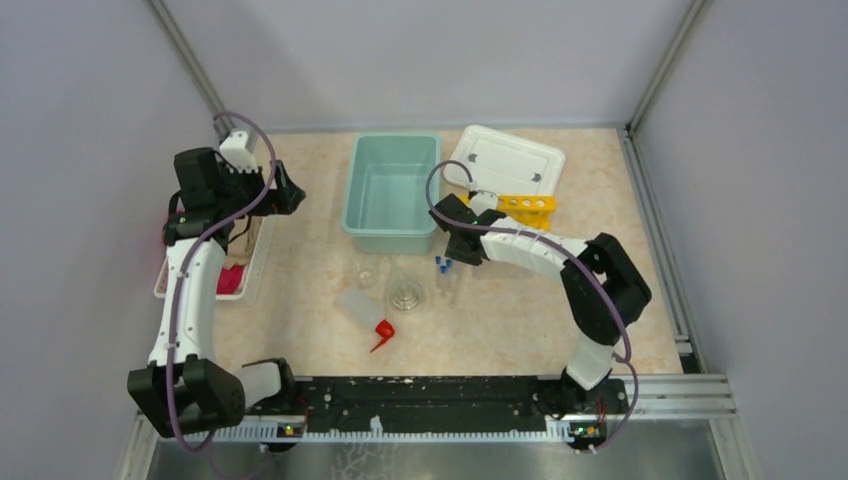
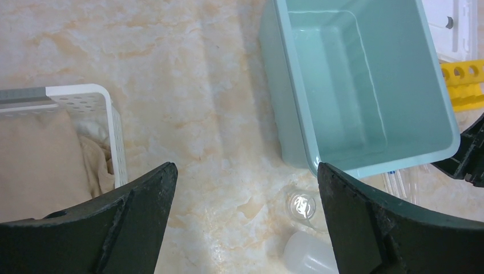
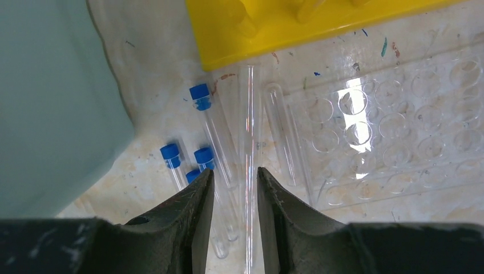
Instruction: Organize the chemistry lab equipment
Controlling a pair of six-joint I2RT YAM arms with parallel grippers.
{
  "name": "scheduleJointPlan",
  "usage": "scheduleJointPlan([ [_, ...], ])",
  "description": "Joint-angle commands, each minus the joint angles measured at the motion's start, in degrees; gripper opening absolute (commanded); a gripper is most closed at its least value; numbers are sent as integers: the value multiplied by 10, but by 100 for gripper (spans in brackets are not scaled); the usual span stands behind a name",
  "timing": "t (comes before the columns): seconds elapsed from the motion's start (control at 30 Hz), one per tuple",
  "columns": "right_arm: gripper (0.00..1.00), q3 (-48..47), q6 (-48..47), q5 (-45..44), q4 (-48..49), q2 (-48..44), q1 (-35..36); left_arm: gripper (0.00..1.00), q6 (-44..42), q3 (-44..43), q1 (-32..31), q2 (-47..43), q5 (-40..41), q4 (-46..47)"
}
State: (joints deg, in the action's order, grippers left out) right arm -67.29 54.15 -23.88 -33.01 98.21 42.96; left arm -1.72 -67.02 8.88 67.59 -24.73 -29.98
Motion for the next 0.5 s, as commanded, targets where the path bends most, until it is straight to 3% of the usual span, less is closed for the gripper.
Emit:
scheduleJointPlan([
  [0.0,33,-29,24,-29,3,18,5,99,-3,2,4,-13,-11,4],
  [0.47,33,-11,32,-25,21,64,-7,99,-3,-4,4,-17,-29,3],
])
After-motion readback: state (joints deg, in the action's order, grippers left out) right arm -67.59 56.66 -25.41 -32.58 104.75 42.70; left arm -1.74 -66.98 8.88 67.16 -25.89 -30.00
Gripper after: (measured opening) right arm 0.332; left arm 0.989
